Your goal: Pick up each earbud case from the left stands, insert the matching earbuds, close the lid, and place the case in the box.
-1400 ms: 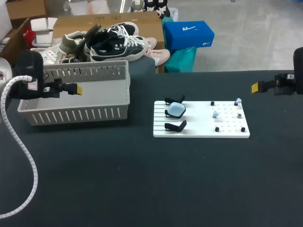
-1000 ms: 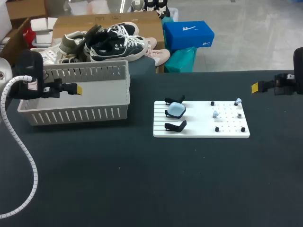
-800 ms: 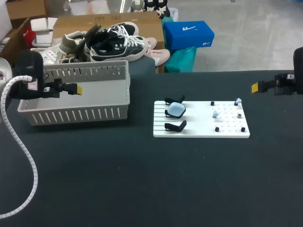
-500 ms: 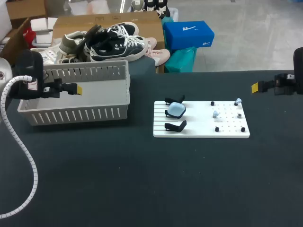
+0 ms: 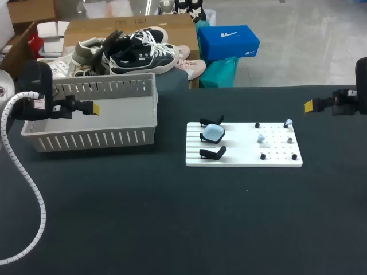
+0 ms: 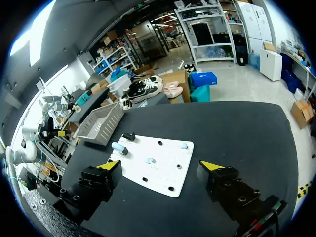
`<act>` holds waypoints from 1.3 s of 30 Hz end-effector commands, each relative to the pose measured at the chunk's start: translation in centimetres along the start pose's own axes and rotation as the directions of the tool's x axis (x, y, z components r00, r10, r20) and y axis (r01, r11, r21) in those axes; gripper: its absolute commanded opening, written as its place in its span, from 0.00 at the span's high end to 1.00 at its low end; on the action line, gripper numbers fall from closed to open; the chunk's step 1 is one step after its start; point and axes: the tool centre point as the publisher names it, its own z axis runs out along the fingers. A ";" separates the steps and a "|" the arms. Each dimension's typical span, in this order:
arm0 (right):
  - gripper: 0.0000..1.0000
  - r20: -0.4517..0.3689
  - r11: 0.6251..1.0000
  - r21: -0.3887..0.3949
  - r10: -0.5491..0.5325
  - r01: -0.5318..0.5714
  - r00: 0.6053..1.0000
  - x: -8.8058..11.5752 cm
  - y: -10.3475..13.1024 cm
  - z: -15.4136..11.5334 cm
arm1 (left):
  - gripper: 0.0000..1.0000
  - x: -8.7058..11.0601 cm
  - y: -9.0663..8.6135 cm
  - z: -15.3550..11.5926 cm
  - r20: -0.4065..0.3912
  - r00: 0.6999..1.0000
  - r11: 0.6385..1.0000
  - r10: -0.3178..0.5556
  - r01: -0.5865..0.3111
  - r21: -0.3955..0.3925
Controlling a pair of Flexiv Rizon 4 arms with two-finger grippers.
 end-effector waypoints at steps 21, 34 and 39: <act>0.00 0.000 1.000 0.000 0.000 0.000 1.000 0.0 0.0 0.0 | 0.00 -1.8 -3.1 3.3 0.046 0.940 0.925 0.339 -0.342 0.166; 0.00 0.000 1.000 0.000 0.000 0.000 1.000 0.0 0.0 0.0 | 0.00 -2.8 -7.1 7.5 0.072 0.763 0.673 0.642 -0.606 0.424; 0.00 0.000 1.000 0.000 0.000 0.000 1.000 0.0 0.0 0.0 | 0.00 -2.6 -8.9 9.4 0.062 0.686 0.585 0.725 -0.660 0.472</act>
